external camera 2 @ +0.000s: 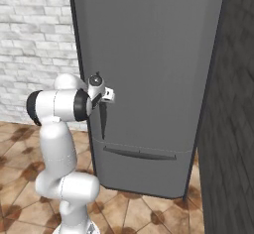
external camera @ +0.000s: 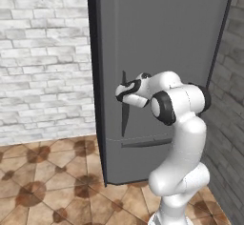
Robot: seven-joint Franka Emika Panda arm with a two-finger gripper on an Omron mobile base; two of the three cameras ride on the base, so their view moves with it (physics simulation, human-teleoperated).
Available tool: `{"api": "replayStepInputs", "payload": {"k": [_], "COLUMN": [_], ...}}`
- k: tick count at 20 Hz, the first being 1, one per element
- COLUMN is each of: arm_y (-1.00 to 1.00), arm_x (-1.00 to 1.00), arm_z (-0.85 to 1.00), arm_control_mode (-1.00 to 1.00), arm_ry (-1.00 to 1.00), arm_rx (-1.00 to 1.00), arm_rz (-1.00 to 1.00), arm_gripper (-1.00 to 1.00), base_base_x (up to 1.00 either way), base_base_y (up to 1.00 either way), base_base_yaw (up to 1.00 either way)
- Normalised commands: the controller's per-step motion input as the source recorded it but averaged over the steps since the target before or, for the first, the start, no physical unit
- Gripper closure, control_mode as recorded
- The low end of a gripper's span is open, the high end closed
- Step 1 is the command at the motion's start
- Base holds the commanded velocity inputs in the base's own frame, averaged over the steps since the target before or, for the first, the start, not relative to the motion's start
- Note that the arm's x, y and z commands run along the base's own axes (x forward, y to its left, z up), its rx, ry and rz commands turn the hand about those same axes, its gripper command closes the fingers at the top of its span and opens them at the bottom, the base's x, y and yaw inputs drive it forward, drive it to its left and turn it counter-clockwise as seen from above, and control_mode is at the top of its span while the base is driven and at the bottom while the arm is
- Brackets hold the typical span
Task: Open the fridge, remove the orange, carrot, and steak, and place them on any counter.
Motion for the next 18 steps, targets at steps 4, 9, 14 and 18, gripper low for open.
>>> {"api": "replayStepInputs", "payload": {"k": [4, 9, 14, 18], "arm_y": [0.00, 0.00, 0.00, 0.00], "arm_x": [0.40, 0.38, 0.36, 0.29], "arm_z": [-0.21, -0.22, -0.20, -0.24], "arm_control_mode": [-1.00, -1.00, -1.00, -1.00], "arm_ry": [0.00, 0.00, 0.00, 0.00], "arm_rx": [0.01, 0.01, 0.01, 0.00], "arm_rz": [0.00, 0.00, 0.00, -0.01], "arm_gripper": [-1.00, -1.00, -1.00, -1.00], "base_base_x": [0.00, 0.00, 0.00, 0.00], "base_base_y": [0.00, 0.00, 0.00, 0.00], "base_base_yaw": [0.00, 0.00, 0.00, 0.00]}}
